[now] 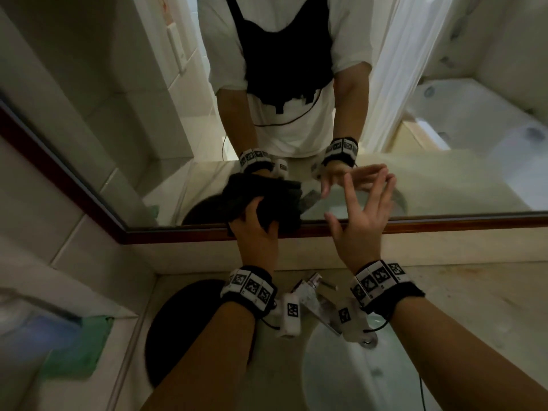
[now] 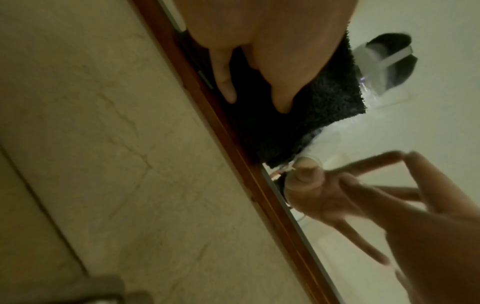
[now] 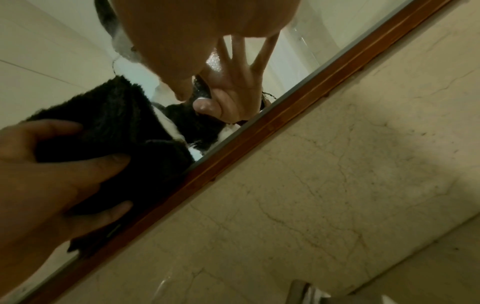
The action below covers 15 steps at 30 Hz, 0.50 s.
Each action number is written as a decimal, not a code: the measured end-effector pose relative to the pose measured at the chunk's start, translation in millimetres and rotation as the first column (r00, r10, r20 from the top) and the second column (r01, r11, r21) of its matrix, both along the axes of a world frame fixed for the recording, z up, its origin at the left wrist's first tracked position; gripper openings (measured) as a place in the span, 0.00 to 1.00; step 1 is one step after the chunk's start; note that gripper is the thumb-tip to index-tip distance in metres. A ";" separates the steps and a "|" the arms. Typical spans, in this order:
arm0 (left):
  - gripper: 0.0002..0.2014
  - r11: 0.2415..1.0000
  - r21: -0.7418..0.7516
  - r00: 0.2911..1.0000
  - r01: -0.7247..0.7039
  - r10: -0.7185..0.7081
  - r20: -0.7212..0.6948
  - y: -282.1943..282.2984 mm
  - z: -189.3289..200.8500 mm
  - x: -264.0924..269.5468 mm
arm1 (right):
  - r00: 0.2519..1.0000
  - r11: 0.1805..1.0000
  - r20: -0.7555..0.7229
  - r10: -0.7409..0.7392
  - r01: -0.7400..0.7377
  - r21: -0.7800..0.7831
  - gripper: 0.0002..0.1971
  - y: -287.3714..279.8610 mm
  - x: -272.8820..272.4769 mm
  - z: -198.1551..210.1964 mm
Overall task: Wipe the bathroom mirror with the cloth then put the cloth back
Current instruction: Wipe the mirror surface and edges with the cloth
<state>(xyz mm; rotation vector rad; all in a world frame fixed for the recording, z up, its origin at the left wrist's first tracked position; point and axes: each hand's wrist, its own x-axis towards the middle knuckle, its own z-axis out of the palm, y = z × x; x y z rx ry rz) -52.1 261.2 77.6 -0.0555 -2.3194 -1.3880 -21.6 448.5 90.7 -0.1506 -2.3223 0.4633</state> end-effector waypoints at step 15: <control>0.29 0.989 0.070 0.990 -0.129 0.124 0.074 -117.5 6.0 -17.1 | 0.983 0.985 -0.078 0.167 -0.163 0.056 0.38 -75.7 -16.5 18.3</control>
